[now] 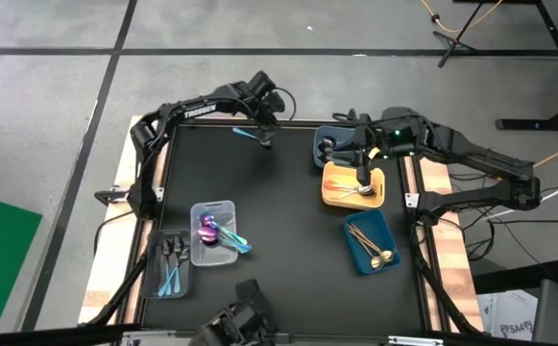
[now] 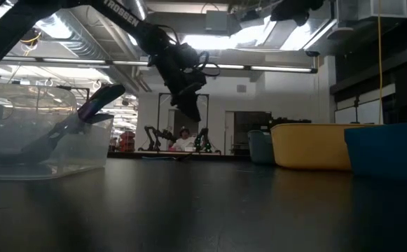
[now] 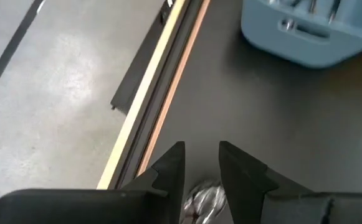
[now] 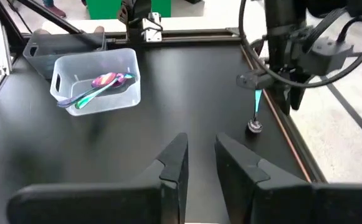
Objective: Sort silverware by color (type)
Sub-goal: Put the light blue spoon into the black bin
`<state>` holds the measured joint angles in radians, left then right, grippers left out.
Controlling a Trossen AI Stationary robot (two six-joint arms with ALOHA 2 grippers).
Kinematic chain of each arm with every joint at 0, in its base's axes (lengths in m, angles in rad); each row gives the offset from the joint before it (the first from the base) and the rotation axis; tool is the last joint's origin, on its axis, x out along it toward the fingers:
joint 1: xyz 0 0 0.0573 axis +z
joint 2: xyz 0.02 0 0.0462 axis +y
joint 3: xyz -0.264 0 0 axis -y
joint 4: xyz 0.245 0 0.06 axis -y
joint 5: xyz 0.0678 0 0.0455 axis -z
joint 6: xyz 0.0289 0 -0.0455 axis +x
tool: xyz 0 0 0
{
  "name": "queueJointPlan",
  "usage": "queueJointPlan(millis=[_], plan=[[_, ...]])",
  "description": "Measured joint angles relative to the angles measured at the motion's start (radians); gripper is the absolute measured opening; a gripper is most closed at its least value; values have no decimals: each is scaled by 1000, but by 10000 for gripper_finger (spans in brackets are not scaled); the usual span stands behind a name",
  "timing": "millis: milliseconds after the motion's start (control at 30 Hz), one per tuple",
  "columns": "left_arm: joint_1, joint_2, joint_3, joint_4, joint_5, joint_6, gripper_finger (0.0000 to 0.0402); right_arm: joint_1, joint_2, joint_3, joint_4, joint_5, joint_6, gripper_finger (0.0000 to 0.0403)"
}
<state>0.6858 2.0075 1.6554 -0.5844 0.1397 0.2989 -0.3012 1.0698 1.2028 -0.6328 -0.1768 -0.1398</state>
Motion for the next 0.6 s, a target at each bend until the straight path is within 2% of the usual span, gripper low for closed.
queueJointPlan(millis=[200, 367, 600], plan=[[19, 1, -35, -49, 0, 103, 92, 0, 0, -13, 4, 0, 0, 72], [19, 2, -115, -56, -8, 179, 92, 0, 0, -13, 4, 0, 0, 72], [16, 2, -186, -53, -134, 237, 92, 0, 0, -13, 4, 0, 0, 72]])
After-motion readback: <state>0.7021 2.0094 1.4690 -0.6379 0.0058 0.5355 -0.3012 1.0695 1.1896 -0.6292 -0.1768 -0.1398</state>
